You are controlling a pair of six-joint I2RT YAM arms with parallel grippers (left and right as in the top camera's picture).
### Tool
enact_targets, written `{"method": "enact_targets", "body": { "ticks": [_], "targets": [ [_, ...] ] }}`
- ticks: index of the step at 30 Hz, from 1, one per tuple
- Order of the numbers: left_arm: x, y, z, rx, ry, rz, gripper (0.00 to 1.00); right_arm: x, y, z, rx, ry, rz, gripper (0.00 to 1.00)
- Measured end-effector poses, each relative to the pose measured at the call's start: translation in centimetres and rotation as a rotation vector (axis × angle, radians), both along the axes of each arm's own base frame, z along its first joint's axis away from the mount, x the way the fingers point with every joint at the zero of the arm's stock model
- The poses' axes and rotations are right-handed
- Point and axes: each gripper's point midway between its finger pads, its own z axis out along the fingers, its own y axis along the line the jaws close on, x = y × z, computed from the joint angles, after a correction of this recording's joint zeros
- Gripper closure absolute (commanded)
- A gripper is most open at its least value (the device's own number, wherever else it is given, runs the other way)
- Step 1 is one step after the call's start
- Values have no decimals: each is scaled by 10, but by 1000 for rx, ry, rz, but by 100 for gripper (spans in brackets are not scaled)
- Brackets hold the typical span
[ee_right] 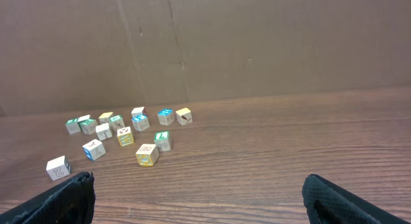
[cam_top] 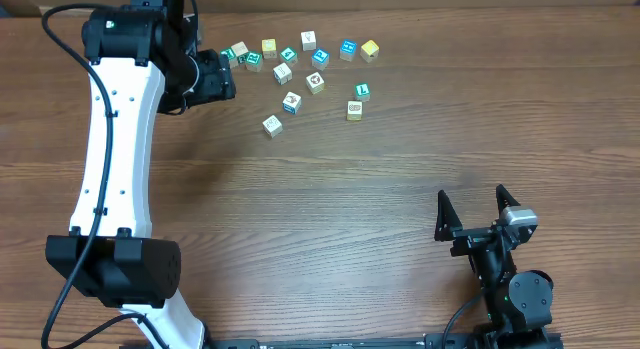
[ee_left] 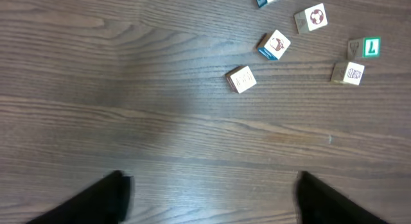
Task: Form a horizontal line
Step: 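Lower the left gripper over the white block with the pretzel picture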
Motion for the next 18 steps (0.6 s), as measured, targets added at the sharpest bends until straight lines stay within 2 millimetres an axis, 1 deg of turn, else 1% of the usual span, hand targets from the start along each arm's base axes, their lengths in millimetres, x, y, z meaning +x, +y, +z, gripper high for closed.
{"method": "enact_targets", "body": {
  "ticks": [2, 7, 10, 18],
  "targets": [
    [0, 1, 0, 0, 1, 12, 0, 0, 0, 0, 0, 0, 0, 0],
    [0, 1, -1, -1, 3, 31, 0, 0, 0, 0, 0, 0, 0, 0],
    [4, -1, -5, 0, 8, 26, 0, 0, 0, 0, 1, -1, 0, 0],
    [14, -2, -36, 6, 79, 25, 0, 0, 0, 0, 0, 0, 0, 0]
  ]
}}
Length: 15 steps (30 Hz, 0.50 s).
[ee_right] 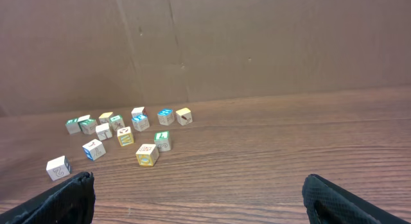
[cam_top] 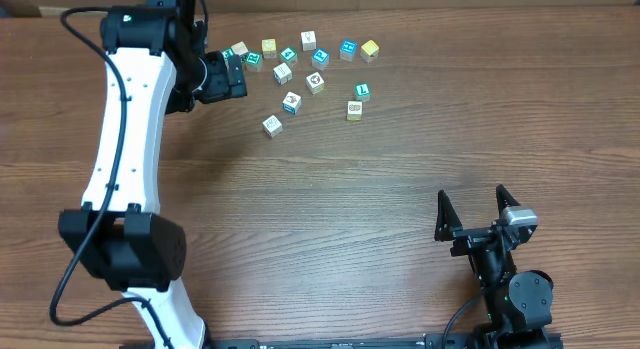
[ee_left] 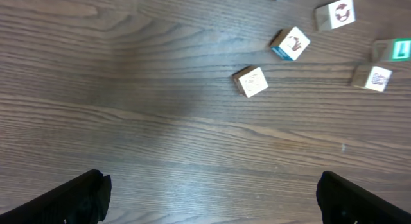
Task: Form a horizontal line
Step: 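Lower the left gripper over the white block with the pretzel picture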
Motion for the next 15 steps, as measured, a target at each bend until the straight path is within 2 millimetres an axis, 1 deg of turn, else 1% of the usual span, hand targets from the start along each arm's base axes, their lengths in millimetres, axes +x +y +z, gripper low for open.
{"method": "enact_targets", "body": {
  "ticks": [3, 4, 5, 6, 7, 8, 9, 10, 11, 15],
  "targets": [
    [2, 0, -9, 1, 22, 0, 1, 0, 0, 0, 0, 0, 0, 0],
    [3, 0, -12, 2, 27, 0, 5, 0, 0, 0, 0, 0, 0, 0],
    [3, 0, -14, 1, 34, 4, 16, 0, 0, 0, 0, 0, 0, 0],
    [4, 0, -16, 0, 39, 9, 43, 0, 0, 0, 0, 0, 0, 0],
    [4, 0, -18, 0, 43, 13, 62, 0, 0, 0, 0, 0, 0, 0],
    [4, 0, -20, 2, 48, 14, 78, 0, 0, 0, 0, 0, 0, 0],
    [5, 0, -22, 4, 53, 14, 89, 0, 0, 0, 0, 0, 0, 0],
    [5, 0, -24, 4, 59, 15, 93, 0, 0, 0, 0, 0, 0, 0],
    [6, 0, -28, 5, 66, 15, 95, 0, 0, 0, 0, 0, 0, 0],
    [7, 0, -37, 6, 89, 15, 96, 0, 0, 0, 0, 0, 0, 0]
  ]
}}
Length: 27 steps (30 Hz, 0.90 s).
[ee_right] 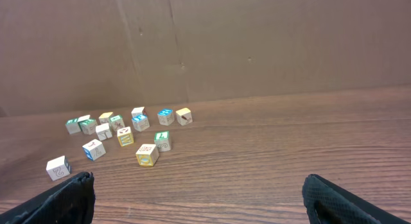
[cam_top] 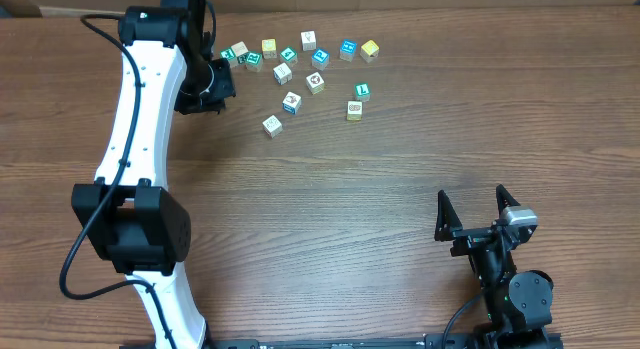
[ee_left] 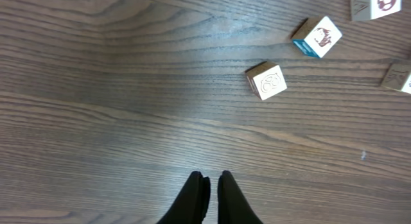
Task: Form a horizontal line
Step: 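Lower the left gripper over the white block with the pretzel picture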
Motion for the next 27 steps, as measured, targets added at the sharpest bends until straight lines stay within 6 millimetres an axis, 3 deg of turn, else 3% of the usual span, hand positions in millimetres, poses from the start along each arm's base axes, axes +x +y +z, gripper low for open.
{"method": "enact_targets", "body": {
  "ticks": [8, 22, 25, 27],
  "targets": [
    [3, 0, -20, 3, 45, 0, 96, 0, 0, 0, 0, 0, 0, 0],
    [28, -2, -17, -3, -56, 0, 96, 0, 0, 0, -1, 0, 0, 0],
    [34, -1, -16, 2, -80, 2, 89, 0, 0, 0, 0, 0, 0, 0],
    [36, 1, -16, 13, -91, 4, 66, 0, 0, 0, 0, 0, 0, 0]
  ]
}}
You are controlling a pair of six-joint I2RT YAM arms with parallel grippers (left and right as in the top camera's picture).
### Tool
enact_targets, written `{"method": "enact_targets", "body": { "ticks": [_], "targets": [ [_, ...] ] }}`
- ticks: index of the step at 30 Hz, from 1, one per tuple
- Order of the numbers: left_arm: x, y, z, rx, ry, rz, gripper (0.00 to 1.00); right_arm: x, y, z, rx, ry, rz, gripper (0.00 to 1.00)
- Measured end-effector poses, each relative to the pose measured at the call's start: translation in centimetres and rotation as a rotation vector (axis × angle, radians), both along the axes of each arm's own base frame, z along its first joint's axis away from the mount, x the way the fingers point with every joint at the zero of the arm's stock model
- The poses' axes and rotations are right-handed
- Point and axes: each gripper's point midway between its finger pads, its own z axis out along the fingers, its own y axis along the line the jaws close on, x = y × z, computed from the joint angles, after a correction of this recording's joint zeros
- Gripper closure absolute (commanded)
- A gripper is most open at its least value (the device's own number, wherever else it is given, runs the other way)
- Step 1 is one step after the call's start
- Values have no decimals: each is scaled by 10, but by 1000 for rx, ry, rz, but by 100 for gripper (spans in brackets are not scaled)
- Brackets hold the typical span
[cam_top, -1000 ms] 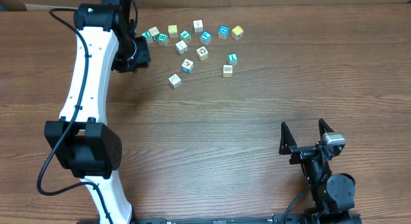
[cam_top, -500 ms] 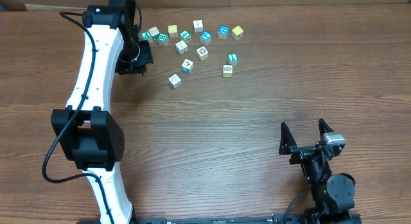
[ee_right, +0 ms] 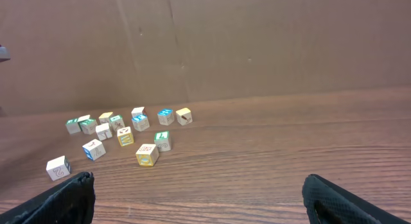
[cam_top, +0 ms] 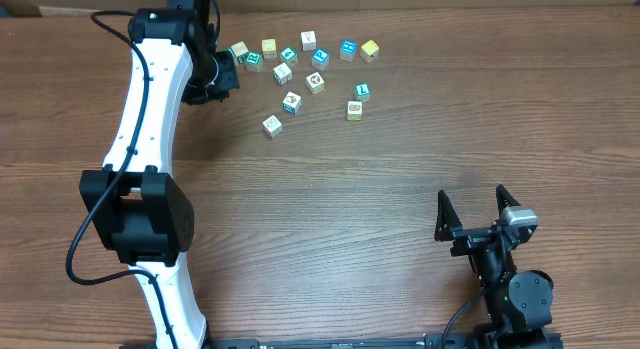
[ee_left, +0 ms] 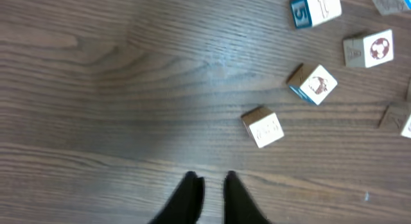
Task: Form a horizontal line
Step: 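Lower the left gripper over the white block with the pretzel picture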
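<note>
Several small wooden picture blocks lie scattered at the far middle of the table. Nearest my left gripper (cam_top: 215,77) is a cream block (cam_top: 272,125), seen in the wrist view as the cream block (ee_left: 263,128). A blue-sided block (ee_left: 311,83) lies just beyond it. My left gripper (ee_left: 210,189) hovers left of the cluster, its dark fingers (ee_left: 191,193) almost together with nothing between them. My right gripper (cam_top: 478,211) rests near the front right, wide open and empty; in its own view the right gripper (ee_right: 196,182) faces the blocks from afar.
A yellow block (cam_top: 370,50) marks the cluster's right end and a green-faced block (cam_top: 253,59) sits near its left end. A brown cardboard wall (ee_right: 257,44) stands behind the table. Bare wood (cam_top: 380,209) lies between the blocks and the right arm.
My left gripper has shifted slightly toward the far edge and the blocks, so more blocks show in its wrist view. Its fingers stay nearly together. No block moved; the right arm is still.
My left gripper stood wide open left of the cluster, and was open still at the following moment. By 0.9 s ago it had shut on nothing over bare wood. Now it hovers shut a little closer to the blocks, which lie as before.
</note>
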Motion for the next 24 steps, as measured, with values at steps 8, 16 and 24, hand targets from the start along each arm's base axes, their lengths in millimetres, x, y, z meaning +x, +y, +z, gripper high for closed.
{"method": "enact_targets", "body": {
  "ticks": [8, 16, 24],
  "targets": [
    [2, 5, -1, 27, -6, 15, 46, 0, 0, 0, 0, 0, 0, 0],
    [3, -14, -38, 7, 72, -47, 37, 0, 0, 0, 0, 1, 0, 0],
    [-2, -54, -77, -2, 145, -121, 31, 0, 0, 0, 0, 0, 0, 0]
  ]
}}
